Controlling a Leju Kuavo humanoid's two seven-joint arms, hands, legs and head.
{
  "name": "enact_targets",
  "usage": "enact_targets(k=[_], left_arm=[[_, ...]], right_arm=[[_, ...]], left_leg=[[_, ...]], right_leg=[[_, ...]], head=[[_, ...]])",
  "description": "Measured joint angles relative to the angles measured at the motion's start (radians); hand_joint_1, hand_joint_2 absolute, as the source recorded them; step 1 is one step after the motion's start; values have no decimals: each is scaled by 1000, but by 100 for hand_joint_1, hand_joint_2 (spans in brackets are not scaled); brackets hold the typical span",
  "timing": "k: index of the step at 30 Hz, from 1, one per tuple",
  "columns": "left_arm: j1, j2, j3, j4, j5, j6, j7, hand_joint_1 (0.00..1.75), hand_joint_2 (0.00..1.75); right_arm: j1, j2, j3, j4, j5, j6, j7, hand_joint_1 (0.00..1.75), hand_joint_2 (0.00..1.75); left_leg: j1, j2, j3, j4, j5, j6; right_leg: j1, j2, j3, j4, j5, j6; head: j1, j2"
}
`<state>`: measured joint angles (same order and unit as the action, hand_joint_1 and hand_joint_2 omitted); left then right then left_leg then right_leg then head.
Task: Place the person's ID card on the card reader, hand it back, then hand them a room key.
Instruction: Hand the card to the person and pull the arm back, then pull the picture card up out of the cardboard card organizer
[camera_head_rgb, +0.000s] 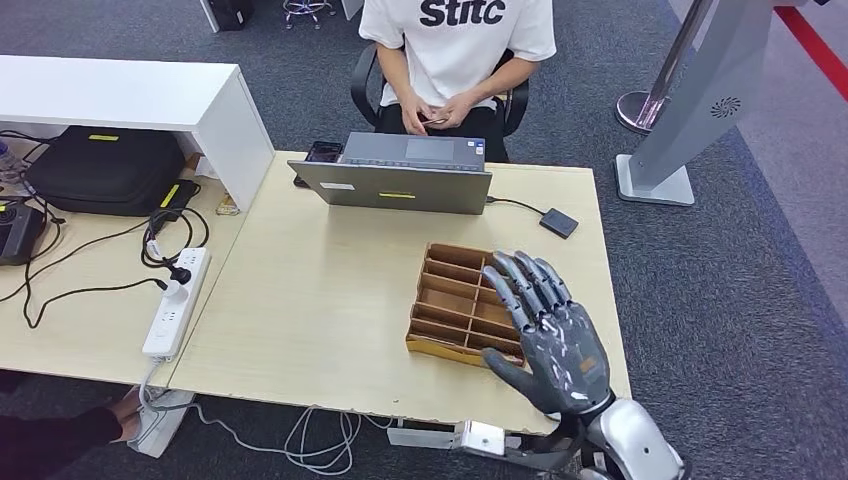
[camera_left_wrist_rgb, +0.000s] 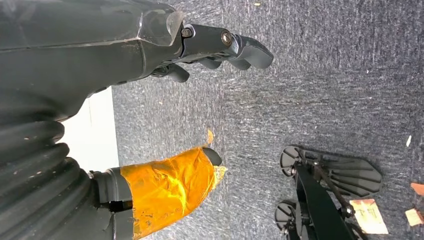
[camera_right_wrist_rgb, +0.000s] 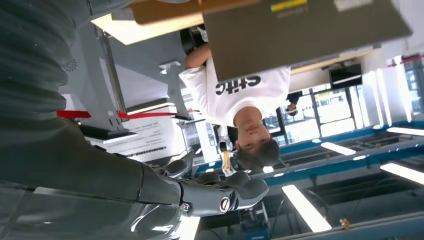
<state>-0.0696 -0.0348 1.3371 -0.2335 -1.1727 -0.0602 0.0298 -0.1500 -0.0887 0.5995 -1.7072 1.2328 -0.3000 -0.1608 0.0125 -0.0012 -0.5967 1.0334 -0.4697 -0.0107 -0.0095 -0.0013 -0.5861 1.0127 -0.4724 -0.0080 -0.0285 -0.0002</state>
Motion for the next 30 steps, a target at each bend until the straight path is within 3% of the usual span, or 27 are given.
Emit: enact_targets(k=[6,19,30], left_arm=[[-1,-2,8,0,0,0,-1,0,175],[-2,-4,10,0,-11,-1,-8,0,175],[-2,-6,10,0,-15,0,-8,0,175]], right_arm=[[40,-39,85,22,23,19,18,0,175],[4,-43,206,196,29,61,41,0,175],[-14,-8,215,314,185,59,200,0,175]], left_leg=[[0,0,0,0,0,0],[0,0,0,0,0,0],[0,0,0,0,0,0]], right_leg=[[0,0,0,0,0,0],[0,0,0,0,0,0],[0,0,1,0,0,0]], head=[[0,0],[0,0],[0,0]])
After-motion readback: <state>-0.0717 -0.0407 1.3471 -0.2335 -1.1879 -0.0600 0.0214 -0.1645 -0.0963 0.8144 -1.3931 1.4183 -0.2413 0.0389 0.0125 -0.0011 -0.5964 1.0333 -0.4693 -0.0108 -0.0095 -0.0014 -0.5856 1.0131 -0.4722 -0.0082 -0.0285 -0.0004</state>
